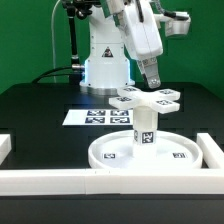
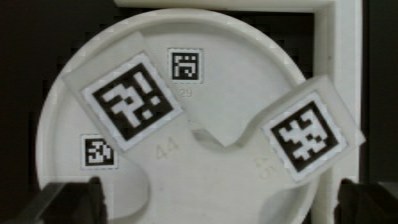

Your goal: Assemble round table

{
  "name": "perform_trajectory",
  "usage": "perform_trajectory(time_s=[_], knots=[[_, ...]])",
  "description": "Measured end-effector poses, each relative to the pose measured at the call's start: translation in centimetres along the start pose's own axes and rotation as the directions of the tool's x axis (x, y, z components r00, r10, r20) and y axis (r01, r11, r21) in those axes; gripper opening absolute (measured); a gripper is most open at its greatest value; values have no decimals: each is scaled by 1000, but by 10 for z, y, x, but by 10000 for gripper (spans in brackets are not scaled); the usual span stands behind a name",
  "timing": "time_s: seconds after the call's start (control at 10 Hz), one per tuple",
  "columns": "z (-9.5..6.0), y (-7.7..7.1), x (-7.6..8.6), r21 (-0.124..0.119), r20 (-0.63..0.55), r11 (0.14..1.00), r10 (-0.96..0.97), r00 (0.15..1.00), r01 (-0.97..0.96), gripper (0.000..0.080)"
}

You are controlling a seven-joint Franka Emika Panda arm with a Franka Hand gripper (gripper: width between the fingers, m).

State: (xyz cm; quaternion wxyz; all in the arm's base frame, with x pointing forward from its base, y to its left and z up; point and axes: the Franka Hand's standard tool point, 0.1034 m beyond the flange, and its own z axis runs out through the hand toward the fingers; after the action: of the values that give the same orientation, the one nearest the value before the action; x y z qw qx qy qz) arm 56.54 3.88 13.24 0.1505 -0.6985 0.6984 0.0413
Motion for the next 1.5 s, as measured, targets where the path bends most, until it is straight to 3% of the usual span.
perform_trajectory(time_s=[0.1, 0.2, 0.4, 0.9, 1.1, 1.2, 1.3, 1.5], knots=[[0, 0, 0, -2, 0, 994, -113, 994, 113, 649], [0, 2, -6, -40, 15, 962, -269, 963, 269, 649], [-5, -1, -14, -73, 49, 865, -494, 868, 496, 649], [-5, -2, -15, -62, 70, 632, -769, 635, 772, 649], [-5, -2, -16, -102, 82, 327, -939, 335, 940, 649], [-7, -2, -16, -88, 102, 183, -976, 192, 979, 649], [-7, -2, -17, -92, 134, 22, -990, 34, 996, 649], [-7, -2, -16, -77, 148, -110, -984, -98, 991, 649]])
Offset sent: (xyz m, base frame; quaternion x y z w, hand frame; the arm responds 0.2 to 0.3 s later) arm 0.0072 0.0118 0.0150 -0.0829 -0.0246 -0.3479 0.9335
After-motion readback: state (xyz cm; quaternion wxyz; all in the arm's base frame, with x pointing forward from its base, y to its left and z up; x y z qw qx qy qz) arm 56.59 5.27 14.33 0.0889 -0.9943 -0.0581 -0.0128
